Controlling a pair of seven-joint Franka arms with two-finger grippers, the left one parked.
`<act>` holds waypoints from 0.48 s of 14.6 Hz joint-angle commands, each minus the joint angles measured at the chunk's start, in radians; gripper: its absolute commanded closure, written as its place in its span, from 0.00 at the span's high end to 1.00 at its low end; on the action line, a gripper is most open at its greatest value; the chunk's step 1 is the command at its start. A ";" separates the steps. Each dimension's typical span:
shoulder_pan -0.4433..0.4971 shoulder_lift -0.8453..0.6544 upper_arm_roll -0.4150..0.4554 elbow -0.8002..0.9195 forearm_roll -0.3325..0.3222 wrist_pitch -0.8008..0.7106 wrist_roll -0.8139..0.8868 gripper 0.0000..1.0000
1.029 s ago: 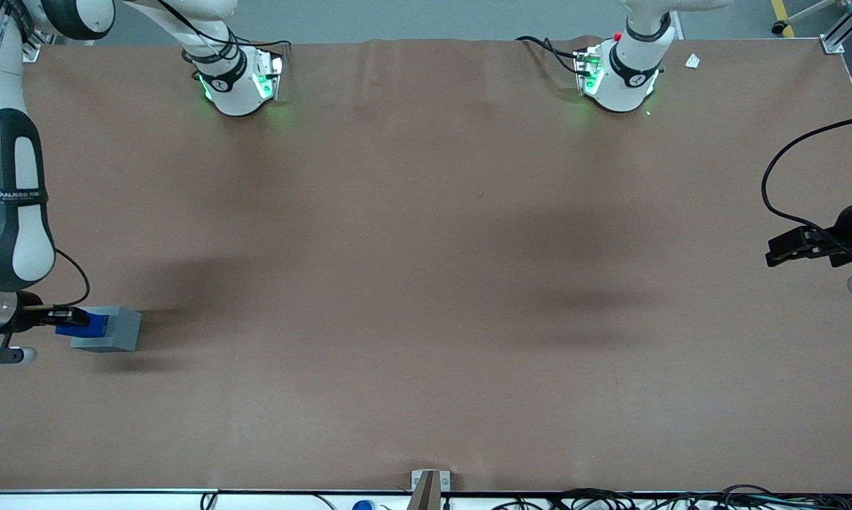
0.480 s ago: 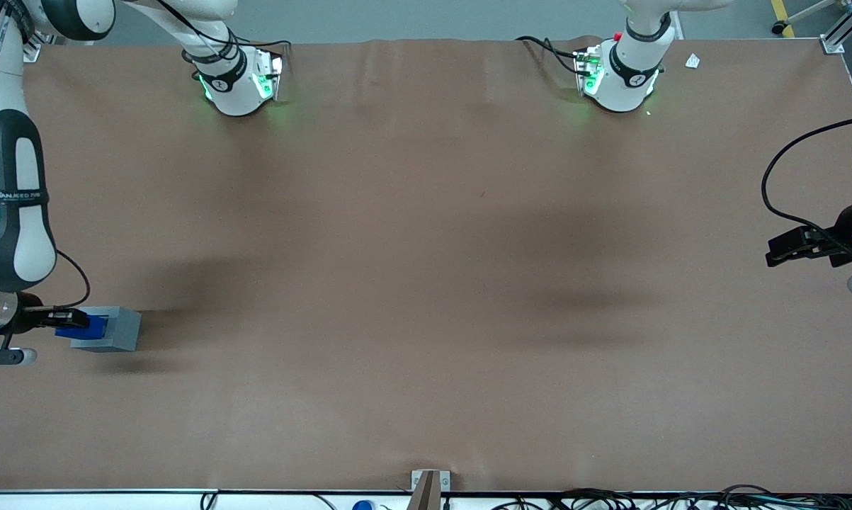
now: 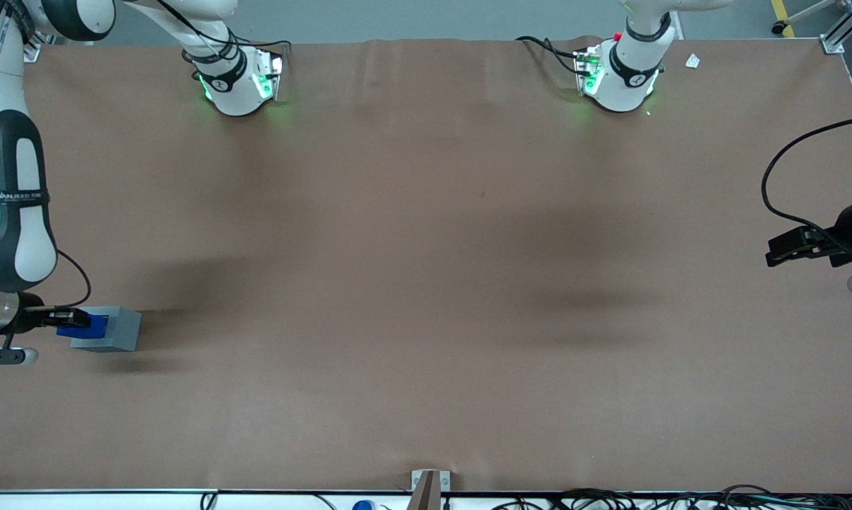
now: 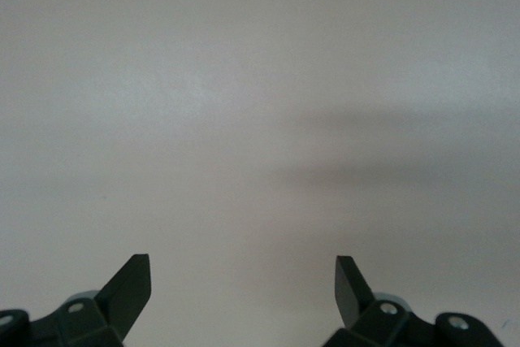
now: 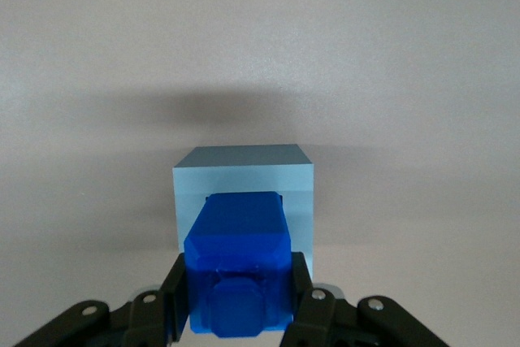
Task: Insert blue part into gray base with right arm
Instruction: 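Press the held blue block down into the gray base's opening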
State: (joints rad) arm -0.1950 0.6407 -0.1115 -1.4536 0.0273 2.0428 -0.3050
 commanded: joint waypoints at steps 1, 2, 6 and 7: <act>-0.004 0.005 0.004 0.004 0.011 -0.006 -0.011 0.02; -0.006 0.005 0.004 0.004 0.011 -0.007 -0.011 0.02; -0.008 0.005 0.006 0.002 0.011 -0.015 -0.010 0.02; -0.006 0.005 0.004 0.002 0.011 -0.015 -0.011 0.02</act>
State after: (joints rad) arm -0.1950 0.6409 -0.1115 -1.4564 0.0273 2.0323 -0.3050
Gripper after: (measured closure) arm 0.493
